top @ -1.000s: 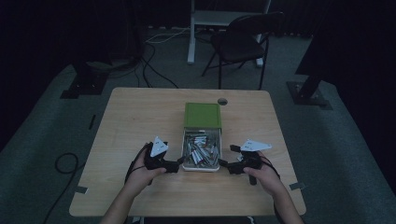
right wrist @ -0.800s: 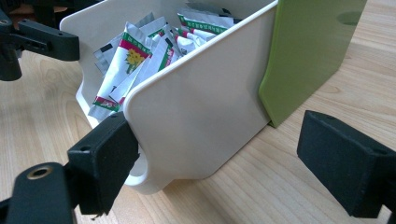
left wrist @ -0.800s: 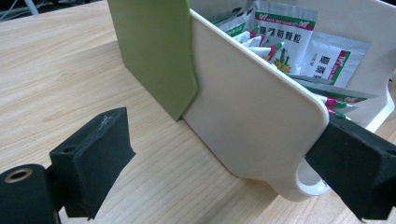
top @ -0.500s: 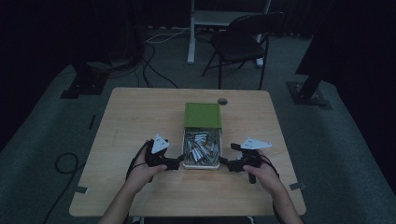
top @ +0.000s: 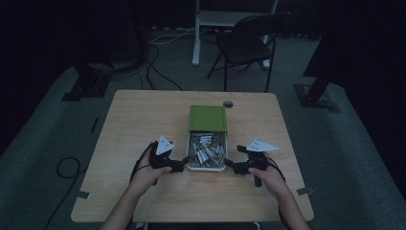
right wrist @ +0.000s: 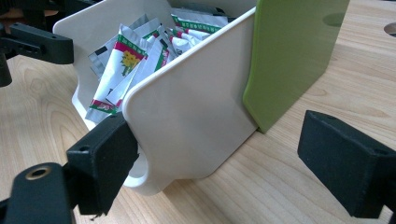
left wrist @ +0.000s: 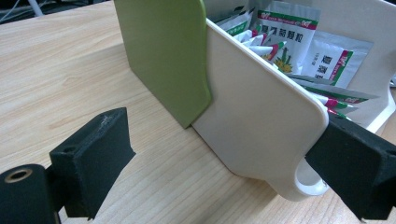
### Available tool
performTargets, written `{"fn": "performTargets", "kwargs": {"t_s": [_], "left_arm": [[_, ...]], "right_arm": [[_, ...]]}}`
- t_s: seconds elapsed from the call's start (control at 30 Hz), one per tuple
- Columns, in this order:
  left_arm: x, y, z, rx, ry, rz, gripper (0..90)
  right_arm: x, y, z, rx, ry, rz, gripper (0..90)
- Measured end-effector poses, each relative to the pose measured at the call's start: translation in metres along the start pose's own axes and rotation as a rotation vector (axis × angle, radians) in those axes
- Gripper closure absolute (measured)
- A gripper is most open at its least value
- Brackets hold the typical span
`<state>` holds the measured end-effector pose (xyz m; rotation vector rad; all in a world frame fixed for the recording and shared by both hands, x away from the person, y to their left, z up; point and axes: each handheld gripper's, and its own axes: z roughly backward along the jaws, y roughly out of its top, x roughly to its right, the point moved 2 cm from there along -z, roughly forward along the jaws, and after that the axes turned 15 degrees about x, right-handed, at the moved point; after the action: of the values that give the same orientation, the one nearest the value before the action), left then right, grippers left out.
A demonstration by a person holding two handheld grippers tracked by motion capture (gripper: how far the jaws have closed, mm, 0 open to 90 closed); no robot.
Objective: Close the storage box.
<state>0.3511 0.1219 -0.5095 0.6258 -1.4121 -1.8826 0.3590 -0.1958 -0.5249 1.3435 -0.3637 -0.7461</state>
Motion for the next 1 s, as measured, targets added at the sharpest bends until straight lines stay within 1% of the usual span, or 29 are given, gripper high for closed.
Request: {"fn": "performTargets", "kwargs": {"t_s": [0.1,0.23,0.4,0.7,0.8,1.0], "left_arm": [[-0.0006,0.0013,-0.0009,-0.006,0.001,-0.009,8.7],[-0.0013,0.0020,-0.0022,-0.006,0.004,-0.010,8.7],[-0.0032,0.0017,-0.0035,-0.003,0.008,0.001,8.7],[-0.0052,0.0053,-0.0059,-0.004,0.008,-0.002,8.7],[-0.0058,0.0068,-0.0068,-0.004,0.011,-0.005,8.7],[-0.0074,0.0088,-0.0089,-0.004,0.009,0.002,8.7]], "right_arm": [[0.0004,0.0002,-0.0003,0.000,-0.001,-0.001,12.2],[0.0012,0.0013,-0.0016,-0.001,-0.007,0.004,12.2],[0.0016,0.0020,-0.0032,0.000,-0.012,0.002,12.2],[0.0035,0.0042,-0.0045,0.003,-0.018,0.001,12.2],[0.0043,0.0053,-0.0051,0.007,-0.027,-0.002,12.2],[0.0068,0.0071,-0.0063,0.013,-0.036,-0.006,12.2]]}}
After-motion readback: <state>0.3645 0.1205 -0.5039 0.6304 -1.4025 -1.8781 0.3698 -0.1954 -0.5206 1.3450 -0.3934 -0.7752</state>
